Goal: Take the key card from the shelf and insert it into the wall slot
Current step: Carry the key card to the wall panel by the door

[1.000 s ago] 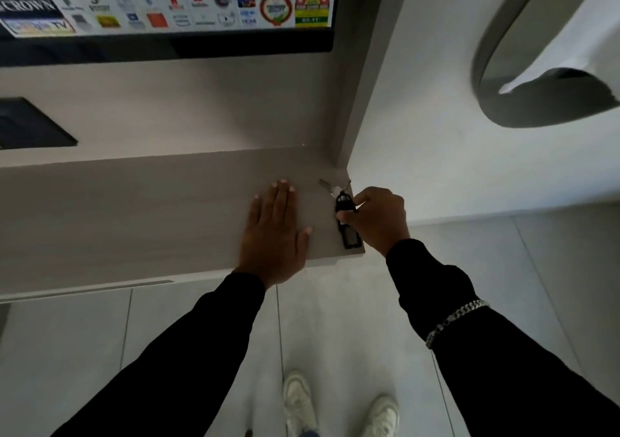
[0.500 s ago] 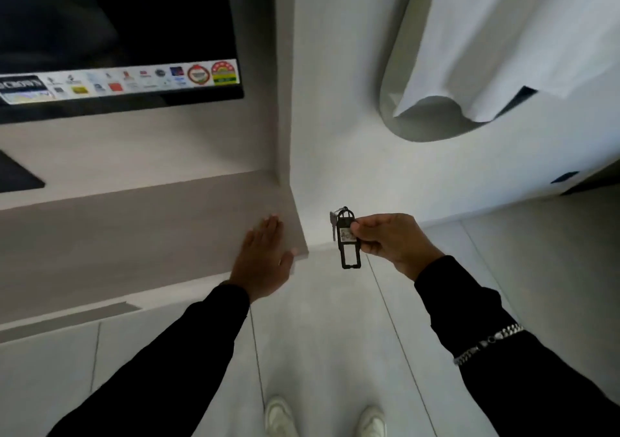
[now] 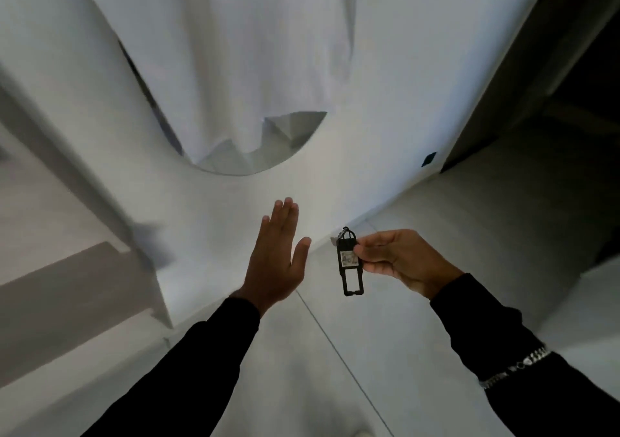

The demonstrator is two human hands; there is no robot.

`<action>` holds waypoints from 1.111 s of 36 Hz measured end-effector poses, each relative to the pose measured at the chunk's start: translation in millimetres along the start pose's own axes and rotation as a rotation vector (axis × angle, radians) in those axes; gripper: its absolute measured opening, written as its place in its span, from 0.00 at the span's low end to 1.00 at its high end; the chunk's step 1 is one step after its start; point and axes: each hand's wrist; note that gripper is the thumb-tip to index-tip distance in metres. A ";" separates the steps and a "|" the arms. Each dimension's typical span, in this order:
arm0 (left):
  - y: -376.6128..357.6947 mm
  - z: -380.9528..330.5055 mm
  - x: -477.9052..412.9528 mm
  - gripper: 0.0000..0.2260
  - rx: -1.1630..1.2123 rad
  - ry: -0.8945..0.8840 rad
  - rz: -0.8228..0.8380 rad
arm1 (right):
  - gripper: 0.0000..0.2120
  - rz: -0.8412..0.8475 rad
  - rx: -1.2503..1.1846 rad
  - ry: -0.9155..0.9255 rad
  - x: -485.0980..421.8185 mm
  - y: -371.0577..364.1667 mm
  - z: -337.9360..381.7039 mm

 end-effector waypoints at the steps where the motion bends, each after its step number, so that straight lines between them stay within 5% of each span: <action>1: -10.0 -13.9 -10.5 0.28 0.003 -0.025 0.009 | 0.15 -0.017 -0.010 0.009 5.8 18.3 2.7; 7: -69.4 -82.8 -75.6 0.28 0.042 -0.131 0.066 | 0.08 -0.151 -0.033 0.035 28.4 117.4 19.0; 28: -257.8 -196.5 -338.6 0.30 0.069 -0.503 0.214 | 0.12 -0.401 -0.174 0.055 -38.7 374.5 107.9; 40: -380.7 -273.0 -490.2 0.30 0.054 -0.562 0.201 | 0.15 -0.484 -0.201 0.081 -98.8 559.8 168.7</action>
Point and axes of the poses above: each hand's wrist, its own x-axis away from the middle knuckle, its own y-axis out of the back of the hand, z = x × y, and after that the axes turned 1 degree about -y, right-handed
